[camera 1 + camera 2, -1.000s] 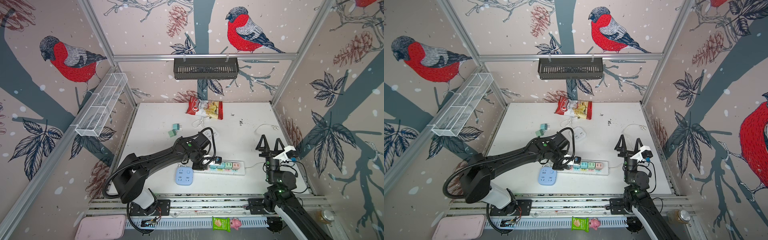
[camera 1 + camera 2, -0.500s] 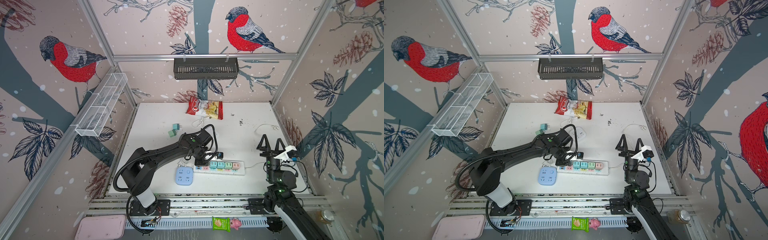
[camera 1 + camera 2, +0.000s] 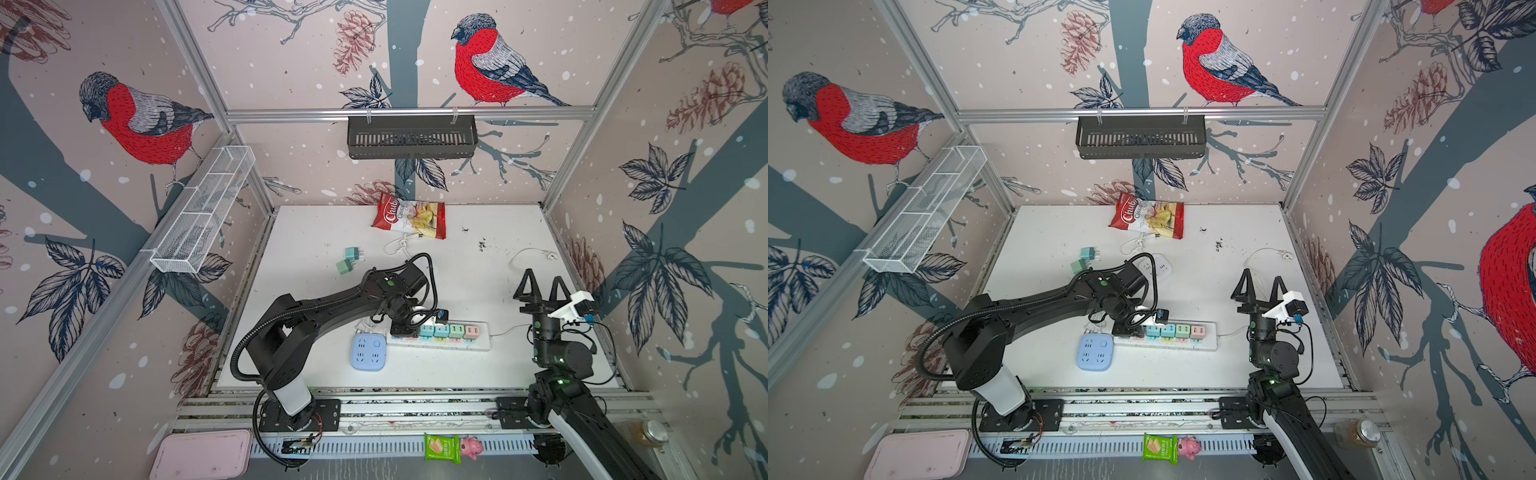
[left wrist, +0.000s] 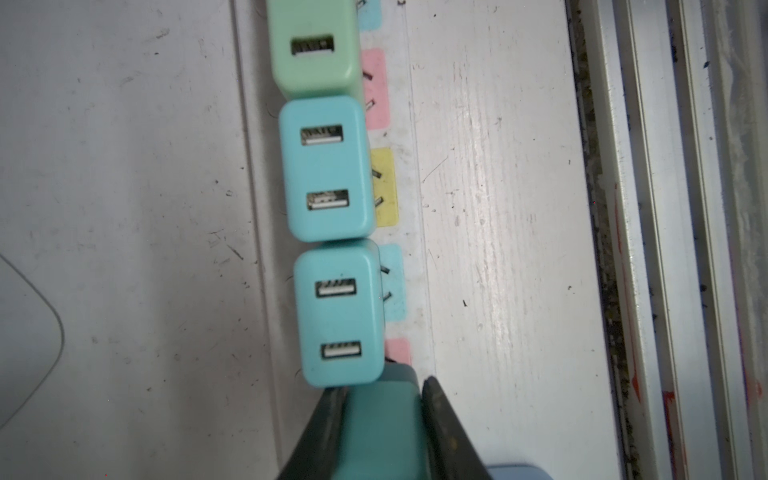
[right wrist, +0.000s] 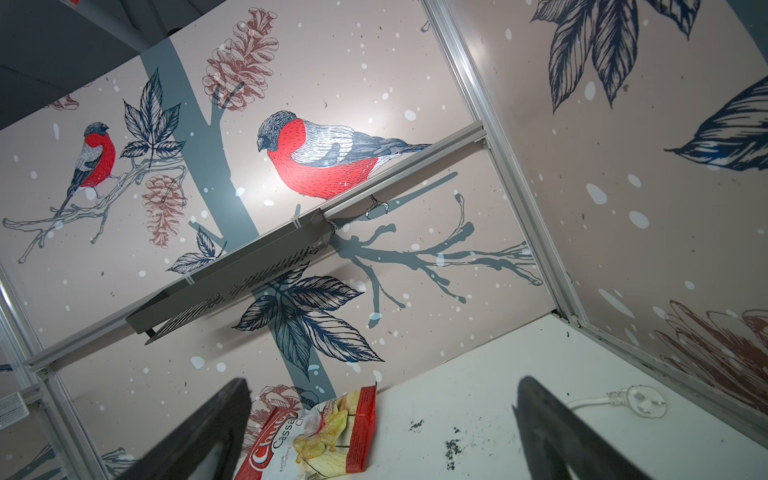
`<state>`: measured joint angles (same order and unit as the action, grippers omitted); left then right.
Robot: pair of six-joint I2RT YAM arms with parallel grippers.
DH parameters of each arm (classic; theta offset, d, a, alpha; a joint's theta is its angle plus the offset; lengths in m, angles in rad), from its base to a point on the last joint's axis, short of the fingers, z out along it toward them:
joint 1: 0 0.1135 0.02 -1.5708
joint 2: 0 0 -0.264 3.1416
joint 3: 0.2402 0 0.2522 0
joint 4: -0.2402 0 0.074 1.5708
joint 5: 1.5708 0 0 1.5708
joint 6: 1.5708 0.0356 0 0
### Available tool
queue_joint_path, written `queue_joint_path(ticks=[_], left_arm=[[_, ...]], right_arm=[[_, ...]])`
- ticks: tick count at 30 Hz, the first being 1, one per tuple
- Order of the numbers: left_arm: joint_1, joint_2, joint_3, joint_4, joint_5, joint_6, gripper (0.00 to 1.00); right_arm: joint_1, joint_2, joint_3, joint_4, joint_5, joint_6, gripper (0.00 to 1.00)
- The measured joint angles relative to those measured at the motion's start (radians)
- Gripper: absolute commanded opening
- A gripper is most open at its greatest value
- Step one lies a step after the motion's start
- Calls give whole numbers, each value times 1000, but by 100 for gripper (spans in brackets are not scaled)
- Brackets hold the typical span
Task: Insert the plug
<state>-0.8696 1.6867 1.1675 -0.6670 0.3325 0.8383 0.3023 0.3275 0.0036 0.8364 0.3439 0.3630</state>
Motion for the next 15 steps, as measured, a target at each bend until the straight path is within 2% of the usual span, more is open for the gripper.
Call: queue_joint_path(ticks=[15], left_arm=[[0, -2, -8, 16, -8, -5, 0]], right_arm=[[-8, -1, 0, -20, -4, 4, 100]])
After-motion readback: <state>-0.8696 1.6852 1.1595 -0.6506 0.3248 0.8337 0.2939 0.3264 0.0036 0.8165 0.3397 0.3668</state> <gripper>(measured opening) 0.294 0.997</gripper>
